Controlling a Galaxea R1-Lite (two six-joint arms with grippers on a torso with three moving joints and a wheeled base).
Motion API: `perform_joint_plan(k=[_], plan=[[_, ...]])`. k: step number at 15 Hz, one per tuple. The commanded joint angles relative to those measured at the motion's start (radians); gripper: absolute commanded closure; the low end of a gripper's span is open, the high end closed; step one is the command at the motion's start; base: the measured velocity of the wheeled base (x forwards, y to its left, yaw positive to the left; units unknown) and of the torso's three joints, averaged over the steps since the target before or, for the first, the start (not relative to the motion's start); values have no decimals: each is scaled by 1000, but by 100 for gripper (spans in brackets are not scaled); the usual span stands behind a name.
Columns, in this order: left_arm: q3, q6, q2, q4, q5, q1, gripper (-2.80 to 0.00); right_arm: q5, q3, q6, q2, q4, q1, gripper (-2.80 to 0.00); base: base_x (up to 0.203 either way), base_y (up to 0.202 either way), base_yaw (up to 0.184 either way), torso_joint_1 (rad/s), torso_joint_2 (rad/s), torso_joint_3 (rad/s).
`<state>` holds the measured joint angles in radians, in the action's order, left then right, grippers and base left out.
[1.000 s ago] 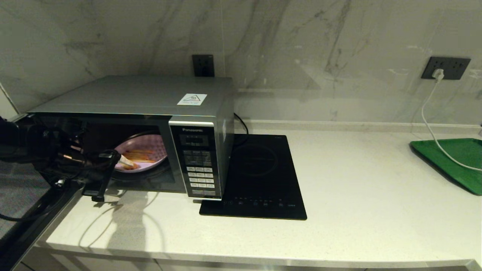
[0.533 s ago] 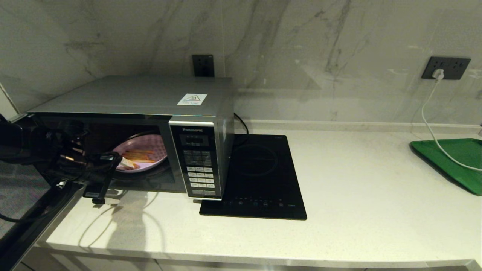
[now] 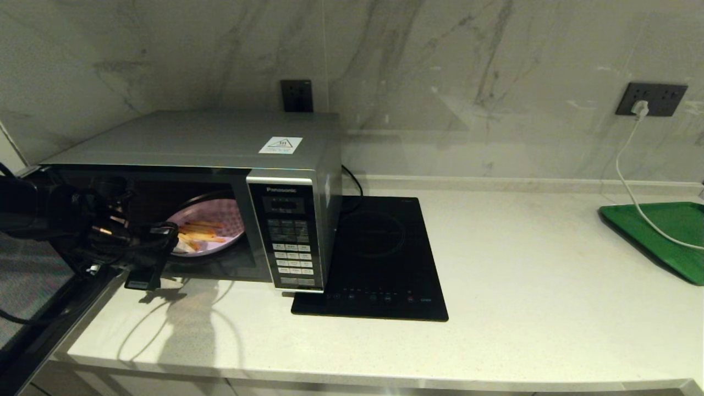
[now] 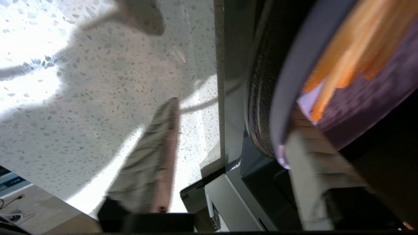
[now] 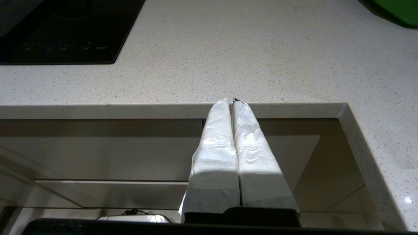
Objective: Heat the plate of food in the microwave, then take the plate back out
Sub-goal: Take the plate out of the microwave
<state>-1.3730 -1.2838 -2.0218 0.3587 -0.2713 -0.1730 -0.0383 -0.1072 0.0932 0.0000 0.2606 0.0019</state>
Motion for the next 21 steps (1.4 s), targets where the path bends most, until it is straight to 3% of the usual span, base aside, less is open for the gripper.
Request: perform_joint_plan(k=[1,14,21], plan=[[-1,-8,19,2,-2,0,0,0,0,0,0,2,0,0,0,0,0,0,0,0],[25,-5,79,8,-12,7,0,0,0,0,0,2,1,0,0,0,0,0,0,0],[237,125,285,7,-28,-48,0,0,0,0,0,2,1,0,0,0,0,0,0,0]])
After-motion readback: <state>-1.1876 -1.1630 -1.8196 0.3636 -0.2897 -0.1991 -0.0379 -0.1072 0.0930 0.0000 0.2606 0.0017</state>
